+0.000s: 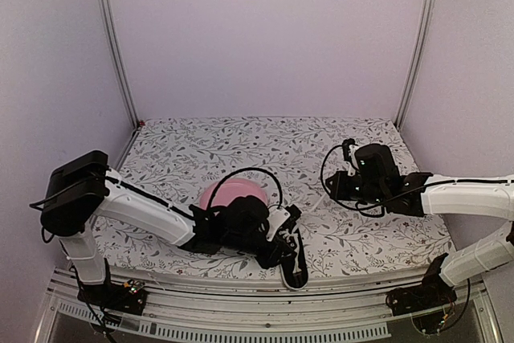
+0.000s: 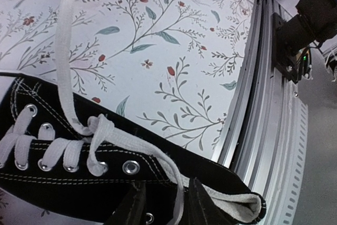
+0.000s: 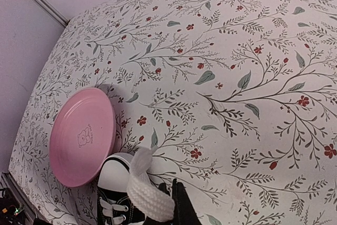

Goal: Tie the shoes

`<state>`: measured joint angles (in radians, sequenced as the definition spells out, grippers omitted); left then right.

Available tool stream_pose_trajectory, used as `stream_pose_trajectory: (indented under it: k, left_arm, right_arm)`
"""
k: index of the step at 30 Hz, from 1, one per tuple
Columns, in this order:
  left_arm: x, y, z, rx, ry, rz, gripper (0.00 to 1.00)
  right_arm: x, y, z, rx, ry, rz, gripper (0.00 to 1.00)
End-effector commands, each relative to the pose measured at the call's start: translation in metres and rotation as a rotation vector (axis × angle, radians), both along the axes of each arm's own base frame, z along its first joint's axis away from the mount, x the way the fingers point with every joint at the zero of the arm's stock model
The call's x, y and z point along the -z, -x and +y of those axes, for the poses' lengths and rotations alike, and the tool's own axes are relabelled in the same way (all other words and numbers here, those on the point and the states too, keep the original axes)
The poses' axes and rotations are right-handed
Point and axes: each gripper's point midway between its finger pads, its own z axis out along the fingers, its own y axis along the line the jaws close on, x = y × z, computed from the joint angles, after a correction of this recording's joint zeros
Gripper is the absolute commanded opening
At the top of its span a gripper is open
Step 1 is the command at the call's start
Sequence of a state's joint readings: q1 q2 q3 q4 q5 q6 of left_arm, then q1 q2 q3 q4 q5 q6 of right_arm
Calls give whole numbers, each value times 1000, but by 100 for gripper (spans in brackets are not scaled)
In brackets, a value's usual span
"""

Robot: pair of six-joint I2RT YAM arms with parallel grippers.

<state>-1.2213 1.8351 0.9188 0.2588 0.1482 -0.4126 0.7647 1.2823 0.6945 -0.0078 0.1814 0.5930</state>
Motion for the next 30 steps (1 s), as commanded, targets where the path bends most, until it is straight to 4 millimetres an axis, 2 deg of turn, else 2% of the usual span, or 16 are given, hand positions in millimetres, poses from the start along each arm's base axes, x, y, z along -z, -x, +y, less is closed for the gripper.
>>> stream_pose_trajectory:
  k: [1,3,6,10,13,16,21,26,30]
  left_arm:
    - [4,9,-6,33,-27,-19,27]
    - [8,10,-5,35,-36,-17,26]
    - [13,10,-1,21,-60,-21,19]
    - [11,1,9,-45,-75,-48,1]
    - [4,-10,24,-120,-82,-80,0]
    - [0,-22,40,-184,-79,-68,0]
    - [14,-38,74,-294,-100,-5,0]
    - [33,-42,101,-389,-132,75,0]
    - [43,-37,109,-402,-150,109,0]
  right_arm:
    - [-6,0,-7,24,-14,-10,2]
    - [-6,-1,-8,29,-16,-11,2]
    - [-6,-1,-10,35,-13,-13,2]
    - [-6,-2,-14,52,-8,-12,2]
    - [-6,-3,-23,76,7,-13,2]
    - [-2,-5,-42,122,34,-6,2]
    - [15,-7,-85,217,29,42,2]
    - [45,-1,-120,302,22,119,2]
    - [64,7,-134,348,7,173,2]
